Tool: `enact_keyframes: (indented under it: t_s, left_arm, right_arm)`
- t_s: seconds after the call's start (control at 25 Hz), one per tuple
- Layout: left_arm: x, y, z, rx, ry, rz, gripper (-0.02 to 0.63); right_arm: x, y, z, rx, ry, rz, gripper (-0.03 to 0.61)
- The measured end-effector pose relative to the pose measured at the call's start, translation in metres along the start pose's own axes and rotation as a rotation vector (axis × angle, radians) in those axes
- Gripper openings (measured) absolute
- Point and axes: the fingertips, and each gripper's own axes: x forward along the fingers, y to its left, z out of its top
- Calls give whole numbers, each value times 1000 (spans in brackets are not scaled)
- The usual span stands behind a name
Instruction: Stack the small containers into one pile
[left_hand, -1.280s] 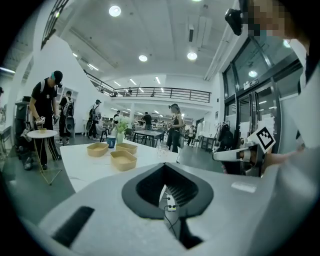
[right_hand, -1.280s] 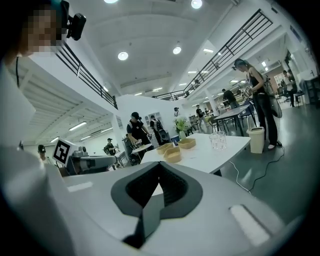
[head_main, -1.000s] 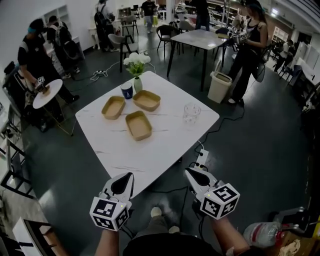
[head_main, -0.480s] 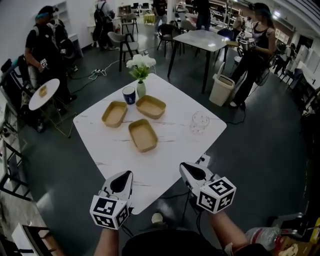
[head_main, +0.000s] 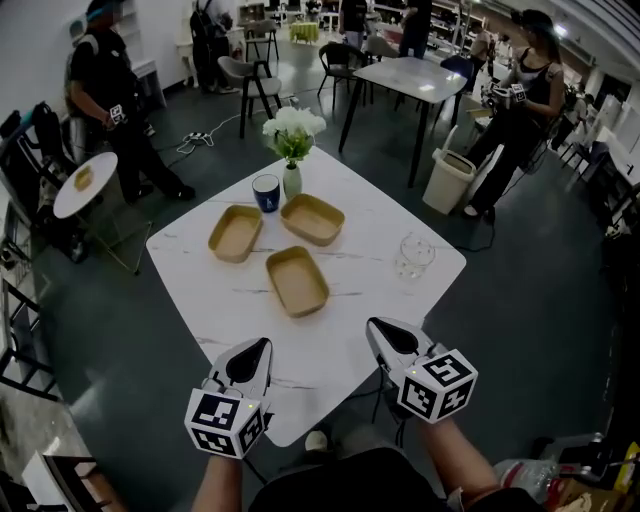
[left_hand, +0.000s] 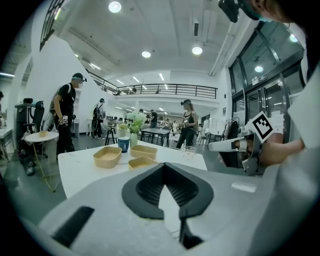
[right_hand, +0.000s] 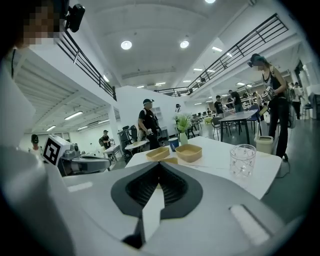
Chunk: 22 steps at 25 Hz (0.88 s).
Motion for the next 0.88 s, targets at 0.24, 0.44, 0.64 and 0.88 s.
enact_keyframes:
  t_s: [0.24,0.44,0.64,0.88]
  left_arm:
    - [17,19,7,-18,-3,43,-2]
    - [46,37,5,-48,7,101,-2]
    - [74,50,8,-64,16,158,-2]
    - [100,69,8,-87,23,225,-2]
  right_arm:
    - [47,-6,16,-72,18,45,-2]
    - [87,-20,24,-107,61,102,-2]
    - [119,-40,33,-126,96,147,-2]
    - [155,-57,38,-151,132,204,-2]
